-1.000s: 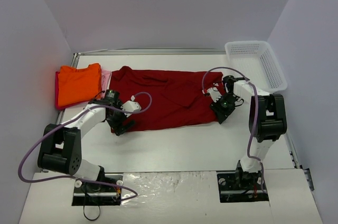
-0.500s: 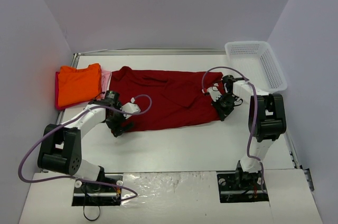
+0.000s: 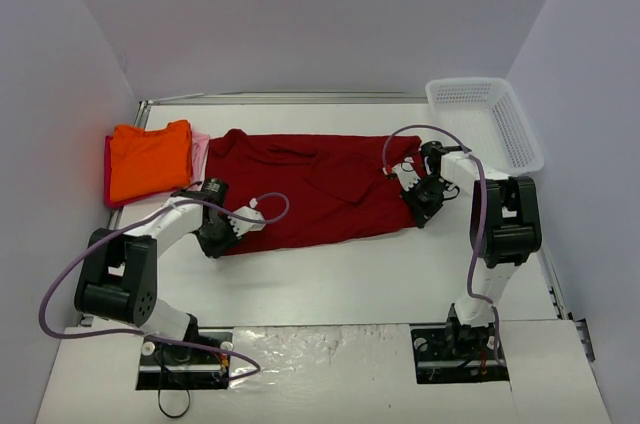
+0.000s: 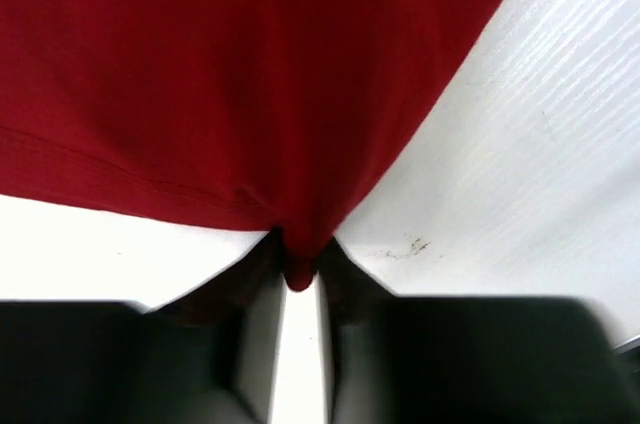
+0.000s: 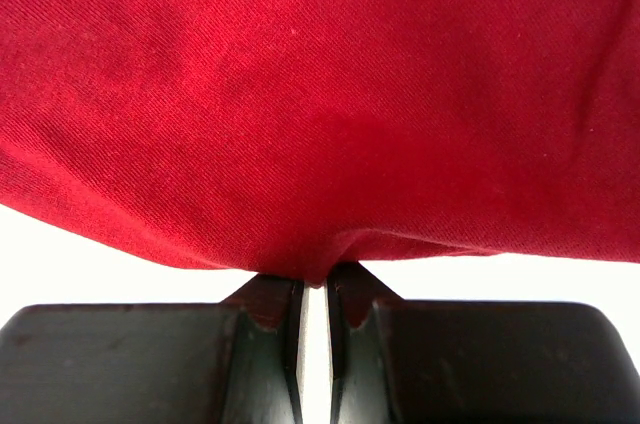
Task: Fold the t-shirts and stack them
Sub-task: Flatten out the tshirt
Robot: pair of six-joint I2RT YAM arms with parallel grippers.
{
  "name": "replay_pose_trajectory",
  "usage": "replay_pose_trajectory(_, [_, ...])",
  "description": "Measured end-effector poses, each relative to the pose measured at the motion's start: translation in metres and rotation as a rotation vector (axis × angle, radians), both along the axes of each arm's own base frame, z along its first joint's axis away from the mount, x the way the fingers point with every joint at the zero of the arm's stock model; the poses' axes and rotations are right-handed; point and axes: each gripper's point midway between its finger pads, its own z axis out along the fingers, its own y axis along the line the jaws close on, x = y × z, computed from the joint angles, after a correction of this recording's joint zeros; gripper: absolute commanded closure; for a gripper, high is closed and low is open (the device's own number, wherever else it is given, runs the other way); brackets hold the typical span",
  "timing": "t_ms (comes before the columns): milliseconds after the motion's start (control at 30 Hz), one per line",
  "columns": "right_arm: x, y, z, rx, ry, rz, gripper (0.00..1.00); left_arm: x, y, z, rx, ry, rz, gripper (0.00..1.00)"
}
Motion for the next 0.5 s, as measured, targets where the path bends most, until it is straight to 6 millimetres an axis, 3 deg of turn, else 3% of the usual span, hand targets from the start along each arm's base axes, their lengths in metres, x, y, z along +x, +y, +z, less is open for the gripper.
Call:
replay_pose_trajectory(67, [0.000,0.000,0.000,0.000,0.000,0.000,1.00,0.002,0.000,0.000,0.003,0.004,0.001,0.97])
replay_pose_trajectory(367, [0.000,-0.001,0.000,-0.003,-0.001,0.000,1.00,0.004,0.001,0.001,0.016,0.027,0.011,0.98])
replay_pose_trajectory(500, [0.001,-0.003,0.002,-0.014,-0.008,0.000,1.00,0.005,0.001,0.011,0.018,0.034,0.002,0.98])
